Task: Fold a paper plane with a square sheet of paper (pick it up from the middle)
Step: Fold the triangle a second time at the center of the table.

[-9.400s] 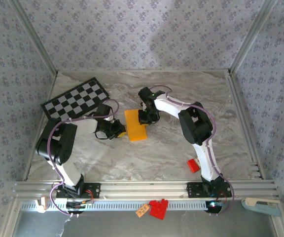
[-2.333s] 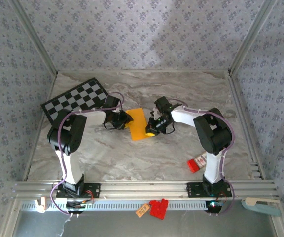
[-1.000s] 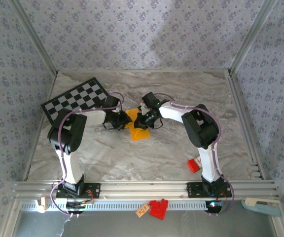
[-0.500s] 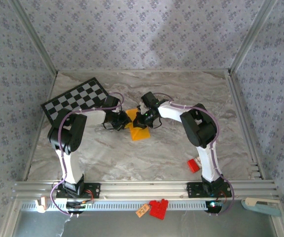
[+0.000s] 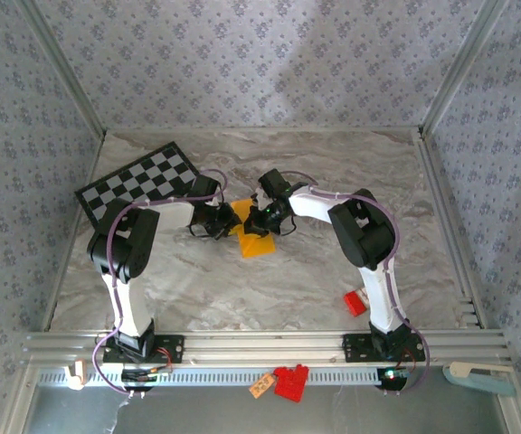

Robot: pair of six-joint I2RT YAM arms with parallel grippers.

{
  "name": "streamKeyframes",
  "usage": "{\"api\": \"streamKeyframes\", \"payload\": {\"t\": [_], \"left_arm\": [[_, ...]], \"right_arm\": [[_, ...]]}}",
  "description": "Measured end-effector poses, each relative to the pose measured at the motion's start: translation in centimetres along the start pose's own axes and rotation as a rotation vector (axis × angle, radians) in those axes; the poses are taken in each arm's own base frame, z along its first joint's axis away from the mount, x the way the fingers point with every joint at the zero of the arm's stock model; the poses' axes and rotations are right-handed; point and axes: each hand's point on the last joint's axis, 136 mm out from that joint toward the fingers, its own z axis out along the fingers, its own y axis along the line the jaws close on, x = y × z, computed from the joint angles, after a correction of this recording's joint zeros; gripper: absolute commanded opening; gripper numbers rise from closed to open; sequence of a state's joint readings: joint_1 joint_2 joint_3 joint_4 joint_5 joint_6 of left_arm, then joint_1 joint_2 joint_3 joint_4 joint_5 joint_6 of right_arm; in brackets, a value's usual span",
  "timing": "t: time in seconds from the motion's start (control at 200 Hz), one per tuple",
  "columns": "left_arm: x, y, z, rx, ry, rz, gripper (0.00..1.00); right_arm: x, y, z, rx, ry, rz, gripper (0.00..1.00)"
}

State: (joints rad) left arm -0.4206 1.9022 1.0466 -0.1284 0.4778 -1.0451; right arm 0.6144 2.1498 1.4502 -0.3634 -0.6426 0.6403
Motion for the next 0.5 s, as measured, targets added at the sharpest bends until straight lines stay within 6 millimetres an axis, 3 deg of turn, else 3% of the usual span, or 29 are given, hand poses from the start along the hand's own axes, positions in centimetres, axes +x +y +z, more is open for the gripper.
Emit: {"api": "streamKeyframes", "payload": {"t": [0.5], "left_arm": [[0.01,0.02,0.01,0.0,0.0,-0.001,0.13]], "right_arm": [[-0.14,-0.38,0.23,0.011,-0.004,0.011,0.02]]}}
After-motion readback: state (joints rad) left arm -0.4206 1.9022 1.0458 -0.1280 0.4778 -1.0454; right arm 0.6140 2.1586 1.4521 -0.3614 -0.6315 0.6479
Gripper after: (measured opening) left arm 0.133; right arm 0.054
